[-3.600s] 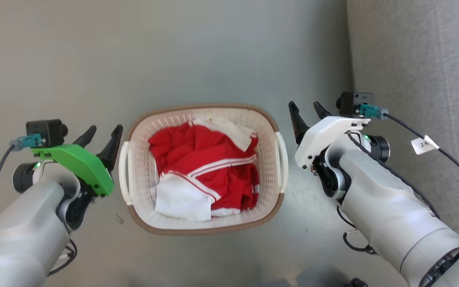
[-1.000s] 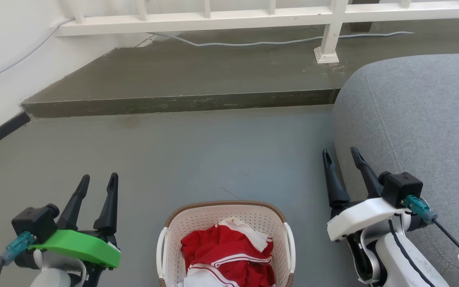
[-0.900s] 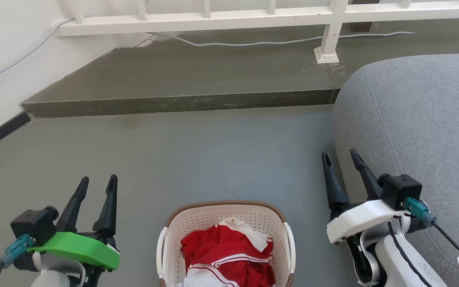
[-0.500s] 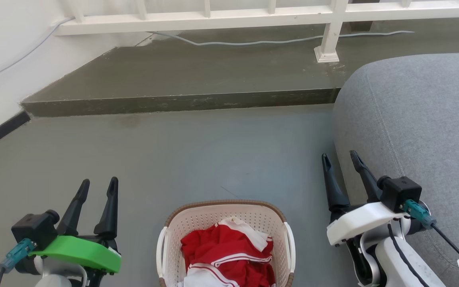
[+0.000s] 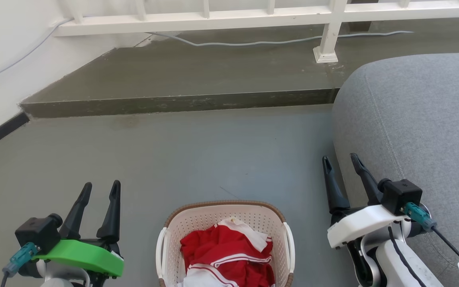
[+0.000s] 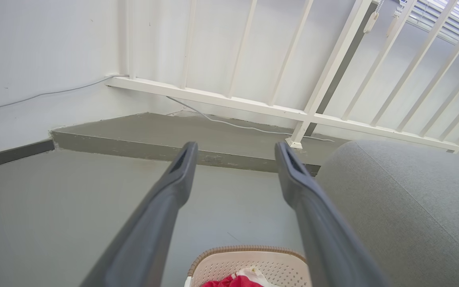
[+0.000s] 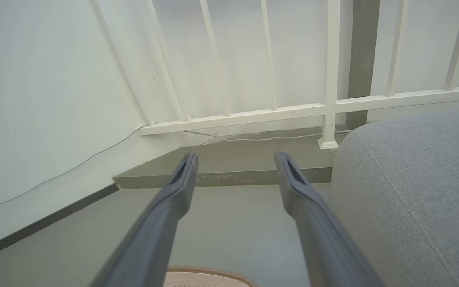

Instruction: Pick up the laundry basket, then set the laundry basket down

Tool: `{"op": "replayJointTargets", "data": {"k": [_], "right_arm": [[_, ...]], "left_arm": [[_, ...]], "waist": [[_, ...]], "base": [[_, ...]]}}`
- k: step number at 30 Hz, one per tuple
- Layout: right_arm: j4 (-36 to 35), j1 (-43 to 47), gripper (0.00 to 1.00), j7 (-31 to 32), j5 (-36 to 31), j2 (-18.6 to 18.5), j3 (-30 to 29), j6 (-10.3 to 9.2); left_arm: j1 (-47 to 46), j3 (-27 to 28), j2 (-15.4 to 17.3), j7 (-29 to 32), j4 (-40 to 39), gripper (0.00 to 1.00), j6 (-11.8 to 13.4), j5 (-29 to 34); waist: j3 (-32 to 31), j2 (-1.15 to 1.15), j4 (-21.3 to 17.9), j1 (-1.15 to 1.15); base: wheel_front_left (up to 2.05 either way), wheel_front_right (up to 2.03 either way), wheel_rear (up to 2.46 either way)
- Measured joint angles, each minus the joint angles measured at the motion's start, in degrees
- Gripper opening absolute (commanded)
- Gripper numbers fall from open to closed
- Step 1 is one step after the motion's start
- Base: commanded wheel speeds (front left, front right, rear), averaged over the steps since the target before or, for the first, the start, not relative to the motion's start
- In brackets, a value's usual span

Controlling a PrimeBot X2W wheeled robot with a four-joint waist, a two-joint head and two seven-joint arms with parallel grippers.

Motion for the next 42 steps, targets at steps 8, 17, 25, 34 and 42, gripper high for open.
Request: {"op": "replayJointTargets", "data": {"k": [8,17,25,34,42], "right_arm": [[0.2,0.07,0.0,0.01,-0.48,0.38,-0.26,0.48],[2.22,2.64,0.0,0.02,1.41,0.79,-0.38,0.97],[1.31,3.27,0.0,0.69,7.58,0.89,-1.35,1.56],[1.16,3.26,0.0,2.56,15.58,1.08,-4.04,2.56],[1.12,3.26,0.0,4.07,21.6,1.02,-6.0,3.31]], "left_arm": [[0.95,-0.36,-0.63,0.04,0.59,0.0,-0.05,0.27],[2.16,-0.66,-2.35,0.67,3.07,0.0,-0.04,-1.3],[2.16,0.31,-2.82,2.05,3.05,0.0,-0.04,-7.19],[2.16,1.87,-3.13,3.81,3.09,0.0,-0.04,-11.92],[2.14,3.44,-3.75,5.41,3.2,0.0,-0.04,-16.5]], "waist": [[-0.16,0.0,-0.13,0.0],[-0.22,0.0,-0.07,0.0],[-0.29,0.0,0.07,0.0],[-0.38,0.0,0.29,0.0],[-0.46,0.0,0.44,0.0]], "base": [[0.0,0.0,0.0],[0.0,0.0,0.0],[0.0,0.0,0.0],[0.0,0.0,0.0],[0.0,0.0,0.0]]}}
